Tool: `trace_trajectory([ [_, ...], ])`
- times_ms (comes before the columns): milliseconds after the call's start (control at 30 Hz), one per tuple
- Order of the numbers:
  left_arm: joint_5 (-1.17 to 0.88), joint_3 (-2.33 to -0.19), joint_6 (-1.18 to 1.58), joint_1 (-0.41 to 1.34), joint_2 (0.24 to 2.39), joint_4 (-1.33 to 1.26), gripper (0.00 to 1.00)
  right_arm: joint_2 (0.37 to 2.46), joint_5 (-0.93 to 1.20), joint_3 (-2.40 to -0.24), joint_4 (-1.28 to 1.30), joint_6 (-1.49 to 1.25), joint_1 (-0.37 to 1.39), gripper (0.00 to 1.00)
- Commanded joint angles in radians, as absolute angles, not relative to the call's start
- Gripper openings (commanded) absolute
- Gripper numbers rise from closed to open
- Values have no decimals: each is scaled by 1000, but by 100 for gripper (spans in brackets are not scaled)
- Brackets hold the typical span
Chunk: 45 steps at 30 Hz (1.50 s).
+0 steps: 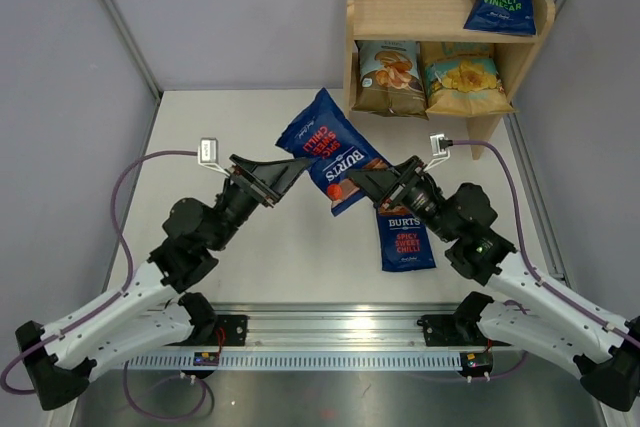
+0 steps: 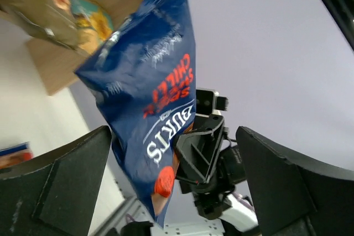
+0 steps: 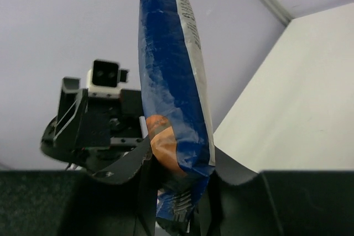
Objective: Place and organize the chips bags onto the shelf
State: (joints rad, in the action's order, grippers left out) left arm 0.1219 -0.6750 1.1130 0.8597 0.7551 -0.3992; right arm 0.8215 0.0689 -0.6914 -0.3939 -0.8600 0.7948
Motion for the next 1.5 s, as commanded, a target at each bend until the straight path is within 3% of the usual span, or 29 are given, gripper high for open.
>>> trace_trajectory([
  [0, 294, -765, 982, 862, 661, -85, 99, 804, -109, -794, -292, -864, 786, 21],
  [100, 350, -816, 887, 861, 609, 107, 99, 816, -150, -885, -194, -905, 743, 20],
  [333, 324, -1023, 634, 861, 601, 520, 99, 943, -9, -1153, -28, -1075, 375, 16],
  [567, 299, -1134, 520, 861, 531, 803, 99, 1190, -97, -1442, 92, -1192, 266, 16],
  [967, 295, -1059, 394, 861, 365, 907, 99, 1600, -175, -2015, 347, -1197, 190, 21],
  [1233, 307, -982, 364, 861, 301, 891, 99, 1758, -222, -2204, 477, -1164, 184, 21],
  [1333, 298, -953, 365, 861, 270, 871, 99, 1813, -232, -2314, 538, -1128, 183, 24],
  [1467, 285, -948, 356, 861, 259, 864, 99, 1877, -225, -2433, 635, -1060, 183, 36],
])
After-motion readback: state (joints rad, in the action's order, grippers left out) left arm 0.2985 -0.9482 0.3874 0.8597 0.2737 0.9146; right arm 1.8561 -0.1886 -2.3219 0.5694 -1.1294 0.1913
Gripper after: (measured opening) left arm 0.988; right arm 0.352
